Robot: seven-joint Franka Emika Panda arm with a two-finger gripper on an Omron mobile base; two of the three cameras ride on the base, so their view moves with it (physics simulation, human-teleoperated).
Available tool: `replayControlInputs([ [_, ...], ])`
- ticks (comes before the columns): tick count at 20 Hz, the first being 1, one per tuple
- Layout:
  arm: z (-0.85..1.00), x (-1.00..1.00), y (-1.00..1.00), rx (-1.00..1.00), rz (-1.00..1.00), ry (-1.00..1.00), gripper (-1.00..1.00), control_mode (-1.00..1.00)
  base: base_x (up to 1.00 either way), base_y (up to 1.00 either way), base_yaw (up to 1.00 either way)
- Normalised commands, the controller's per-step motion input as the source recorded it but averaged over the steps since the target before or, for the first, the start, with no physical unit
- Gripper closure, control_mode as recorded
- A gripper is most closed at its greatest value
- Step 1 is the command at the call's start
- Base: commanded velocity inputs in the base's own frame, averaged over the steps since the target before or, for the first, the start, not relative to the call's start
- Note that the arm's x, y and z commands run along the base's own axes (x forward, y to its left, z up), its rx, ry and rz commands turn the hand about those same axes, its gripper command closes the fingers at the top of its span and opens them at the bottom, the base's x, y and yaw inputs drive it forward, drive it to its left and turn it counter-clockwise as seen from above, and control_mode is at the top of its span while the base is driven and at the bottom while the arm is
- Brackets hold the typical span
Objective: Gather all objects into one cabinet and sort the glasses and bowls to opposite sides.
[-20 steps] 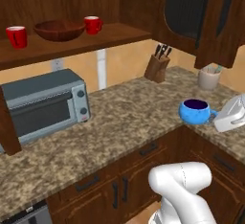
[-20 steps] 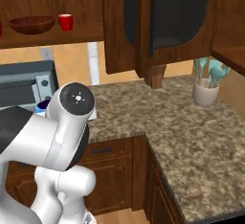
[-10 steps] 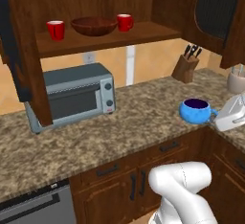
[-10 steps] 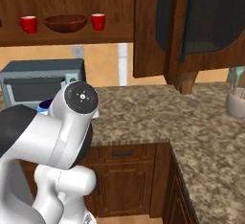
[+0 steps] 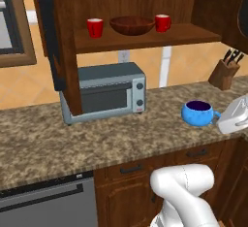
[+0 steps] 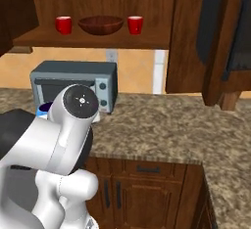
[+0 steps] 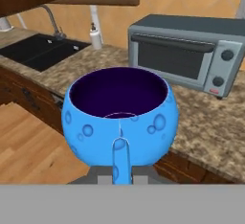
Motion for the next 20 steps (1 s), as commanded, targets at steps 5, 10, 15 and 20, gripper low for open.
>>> replayControlInputs([
  [5,0.00,0.00,0.00,0.00,0.00,0.00,1.00,1.00,0.54,0.00,0.23],
  [10,0.00,0.00,0.00,0.00,0.00,0.00,1.00,1.00,0.20,0.03,0.07],
  [15,0.00,0.00,0.00,0.00,0.00,0.00,1.00,1.00,0.00,0.00,0.00],
  [20,0.00,0.00,0.03,0.00,0.00,0.00,1.00,-1.00,0.00,0.01,0.00],
])
